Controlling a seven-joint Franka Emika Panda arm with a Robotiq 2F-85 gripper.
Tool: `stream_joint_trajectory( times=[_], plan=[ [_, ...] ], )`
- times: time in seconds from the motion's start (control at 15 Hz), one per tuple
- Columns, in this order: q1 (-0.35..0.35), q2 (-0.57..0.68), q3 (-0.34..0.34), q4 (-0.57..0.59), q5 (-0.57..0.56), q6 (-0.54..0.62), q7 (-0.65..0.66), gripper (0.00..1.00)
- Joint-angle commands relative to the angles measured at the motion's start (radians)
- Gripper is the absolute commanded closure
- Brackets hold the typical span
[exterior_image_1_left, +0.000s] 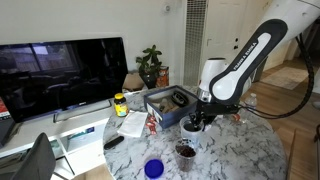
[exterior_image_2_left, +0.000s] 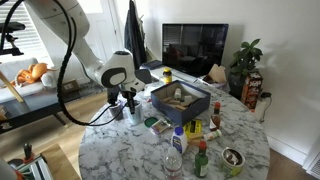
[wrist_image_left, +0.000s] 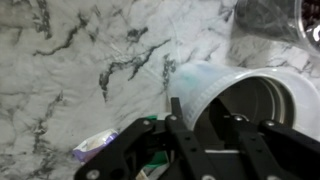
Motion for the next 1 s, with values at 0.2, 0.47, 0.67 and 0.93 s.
stream_joint_trajectory(
  times=[0.2, 0.47, 0.67, 0.93],
  plan=[
    [0.020, 0.039, 0.044, 0.054, 0.079, 0.030, -0.032, 1.00],
    [0.039, 0.039, 0.032, 0.069, 0.063, 0.022, -0.017, 0.61],
    [0.055, 0.002, 0.015, 0.051, 0.042, 0.020, -0.001, 0.39],
    [0.097, -0.094, -0.023, -0.003, -0.028, 0.013, 0.025, 0.10]
  ],
)
